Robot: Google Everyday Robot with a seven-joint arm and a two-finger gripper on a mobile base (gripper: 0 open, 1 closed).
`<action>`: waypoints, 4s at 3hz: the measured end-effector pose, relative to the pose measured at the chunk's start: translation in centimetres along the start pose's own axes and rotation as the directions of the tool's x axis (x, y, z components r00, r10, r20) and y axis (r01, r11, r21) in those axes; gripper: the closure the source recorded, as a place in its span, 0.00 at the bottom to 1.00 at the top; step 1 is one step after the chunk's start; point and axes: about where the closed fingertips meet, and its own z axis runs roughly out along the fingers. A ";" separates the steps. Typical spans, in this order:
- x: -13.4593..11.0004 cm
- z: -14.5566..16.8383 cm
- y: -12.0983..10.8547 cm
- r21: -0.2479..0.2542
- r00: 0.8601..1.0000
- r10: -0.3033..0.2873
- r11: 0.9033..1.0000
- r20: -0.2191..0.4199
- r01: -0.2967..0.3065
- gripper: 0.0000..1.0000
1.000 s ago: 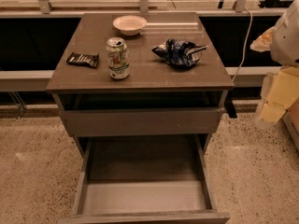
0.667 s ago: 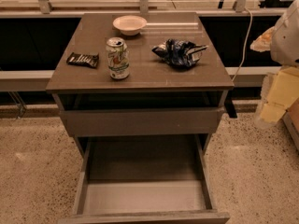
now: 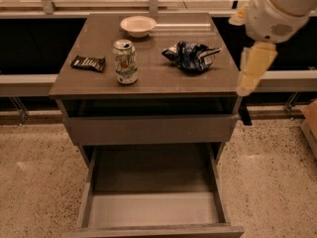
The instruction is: Place blue chip bag into middle drawer
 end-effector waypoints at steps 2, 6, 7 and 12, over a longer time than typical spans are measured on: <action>-4.6 11.2 -13.1 0.073 0.986 -0.118 0.991 0.118 0.110 0.00; -4.3 18.0 -13.6 -0.038 0.965 -0.103 0.993 0.243 0.116 0.84; -3.5 12.9 -10.0 -0.042 0.933 -0.091 0.993 0.347 0.113 1.00; 5.5 9.8 8.1 -0.124 0.944 0.148 0.986 0.294 -0.115 1.00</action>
Offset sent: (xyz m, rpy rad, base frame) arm 0.2458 0.0666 -0.0724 0.0996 -0.1064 0.1645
